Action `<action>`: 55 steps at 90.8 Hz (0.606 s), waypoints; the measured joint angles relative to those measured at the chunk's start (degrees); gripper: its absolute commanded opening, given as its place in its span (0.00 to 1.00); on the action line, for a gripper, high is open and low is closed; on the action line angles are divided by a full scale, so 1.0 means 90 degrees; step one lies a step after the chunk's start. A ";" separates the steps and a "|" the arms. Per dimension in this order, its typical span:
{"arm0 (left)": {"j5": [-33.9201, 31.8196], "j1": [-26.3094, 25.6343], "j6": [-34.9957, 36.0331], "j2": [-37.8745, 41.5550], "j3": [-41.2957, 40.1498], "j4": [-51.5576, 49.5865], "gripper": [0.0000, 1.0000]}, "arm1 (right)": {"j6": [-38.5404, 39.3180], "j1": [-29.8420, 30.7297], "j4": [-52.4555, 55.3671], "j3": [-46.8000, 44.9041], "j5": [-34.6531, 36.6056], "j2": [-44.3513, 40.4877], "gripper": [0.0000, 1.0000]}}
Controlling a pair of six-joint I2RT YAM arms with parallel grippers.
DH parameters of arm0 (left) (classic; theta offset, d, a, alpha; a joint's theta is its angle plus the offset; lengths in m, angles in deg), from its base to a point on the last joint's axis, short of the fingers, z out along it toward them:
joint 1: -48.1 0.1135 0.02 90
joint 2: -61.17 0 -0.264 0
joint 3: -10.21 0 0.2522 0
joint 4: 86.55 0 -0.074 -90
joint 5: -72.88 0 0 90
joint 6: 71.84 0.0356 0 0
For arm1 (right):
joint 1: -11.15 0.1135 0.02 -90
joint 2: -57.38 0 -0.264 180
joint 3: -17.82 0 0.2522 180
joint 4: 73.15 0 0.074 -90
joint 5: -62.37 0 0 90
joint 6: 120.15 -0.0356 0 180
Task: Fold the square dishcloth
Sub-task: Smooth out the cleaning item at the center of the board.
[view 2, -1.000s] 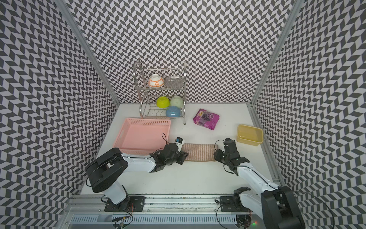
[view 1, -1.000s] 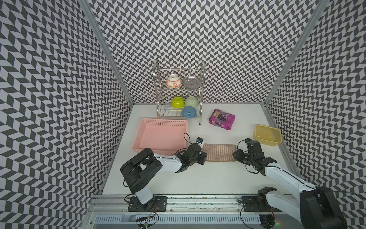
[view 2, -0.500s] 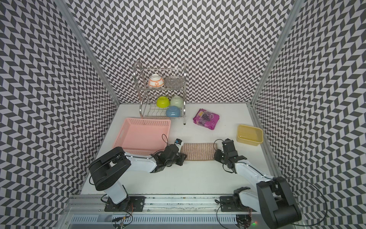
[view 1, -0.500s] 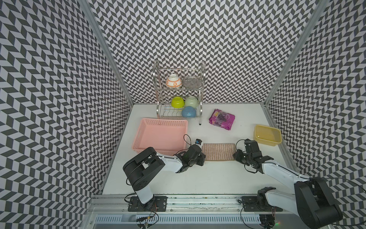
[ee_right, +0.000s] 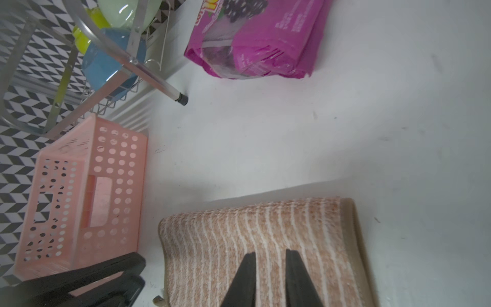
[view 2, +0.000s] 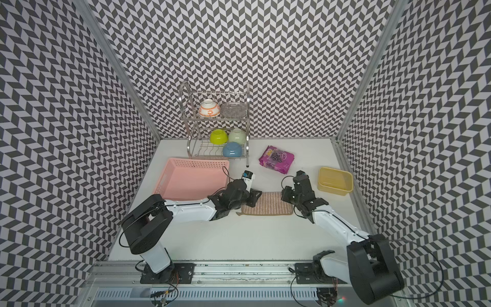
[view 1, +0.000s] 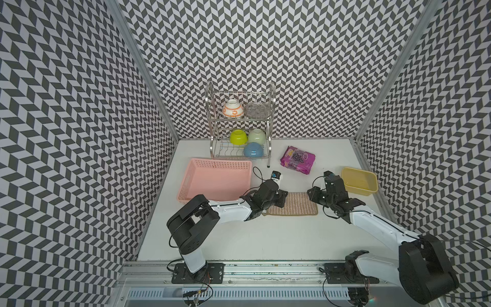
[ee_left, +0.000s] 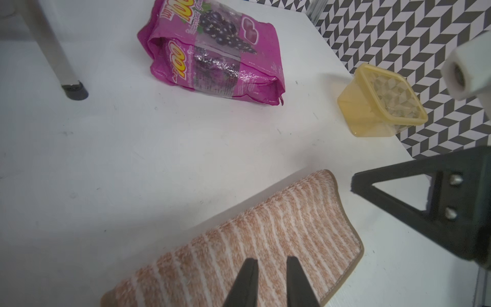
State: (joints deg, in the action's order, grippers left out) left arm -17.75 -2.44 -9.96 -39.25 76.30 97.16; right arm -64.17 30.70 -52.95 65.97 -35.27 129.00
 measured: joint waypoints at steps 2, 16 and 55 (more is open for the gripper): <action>0.0034 0.0010 0.0002 -0.0061 0.0034 0.0022 0.19 | -0.0007 0.0066 -0.0056 0.0034 -0.0044 0.0092 0.20; 0.0306 0.0126 -0.0005 -0.0483 0.0104 0.0078 0.16 | -0.0019 0.0369 -0.0362 0.0226 -0.0328 0.0619 0.19; 0.0578 0.0512 0.0000 -0.0954 0.0104 0.0209 0.15 | -0.0155 0.0476 -0.0913 0.0316 -0.0605 0.1841 0.19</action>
State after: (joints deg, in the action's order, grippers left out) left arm -12.54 2.17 -9.96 -47.84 77.24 99.04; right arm -65.57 34.98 -61.17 68.81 -40.71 145.57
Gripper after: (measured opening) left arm 0.152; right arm 0.193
